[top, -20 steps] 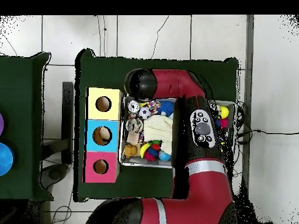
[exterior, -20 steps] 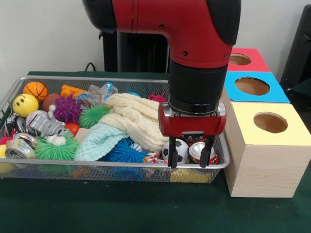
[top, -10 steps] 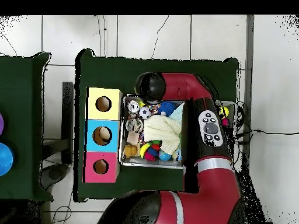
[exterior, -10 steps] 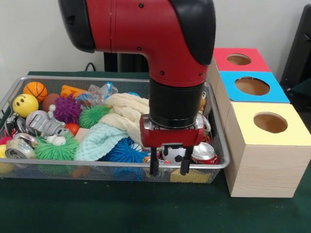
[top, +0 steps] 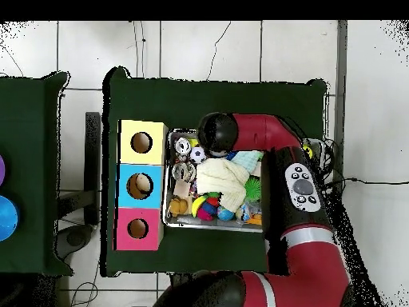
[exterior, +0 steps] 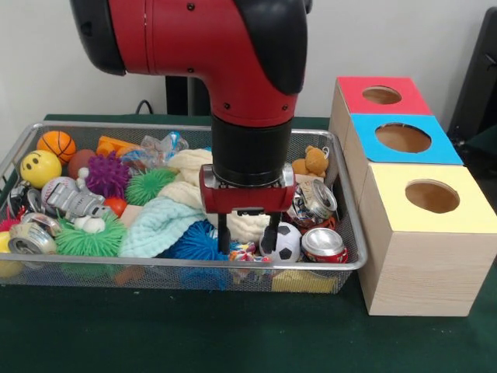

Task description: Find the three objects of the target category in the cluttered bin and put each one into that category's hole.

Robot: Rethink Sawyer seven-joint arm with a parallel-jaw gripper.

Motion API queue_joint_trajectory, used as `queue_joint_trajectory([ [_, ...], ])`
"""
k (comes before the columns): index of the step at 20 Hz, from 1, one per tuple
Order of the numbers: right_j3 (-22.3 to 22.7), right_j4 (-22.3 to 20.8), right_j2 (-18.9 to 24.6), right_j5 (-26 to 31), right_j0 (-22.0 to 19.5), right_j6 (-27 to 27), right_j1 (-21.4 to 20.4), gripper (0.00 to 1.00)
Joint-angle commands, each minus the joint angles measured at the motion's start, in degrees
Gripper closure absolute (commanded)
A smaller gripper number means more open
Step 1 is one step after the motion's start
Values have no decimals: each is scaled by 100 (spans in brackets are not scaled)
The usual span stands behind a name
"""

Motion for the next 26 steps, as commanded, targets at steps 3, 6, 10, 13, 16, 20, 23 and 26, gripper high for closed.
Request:
queue_joint_trajectory([
  [3,1010,-143,625,263,-103,-952,-272,0],
  [6,1036,-135,634,145,-53,-780,-206,0],
  [10,957,-287,567,-145,7,-616,-31,0],
  [13,896,-368,551,-327,29,-533,100,0],
  [16,866,-403,555,-411,9,-539,185,0],
  [20,852,-421,539,-474,-13,-537,221,0],
  [23,830,-433,539,-479,-48,-590,258,0],
  [26,789,-433,545,-519,-59,-611,328,0],
])
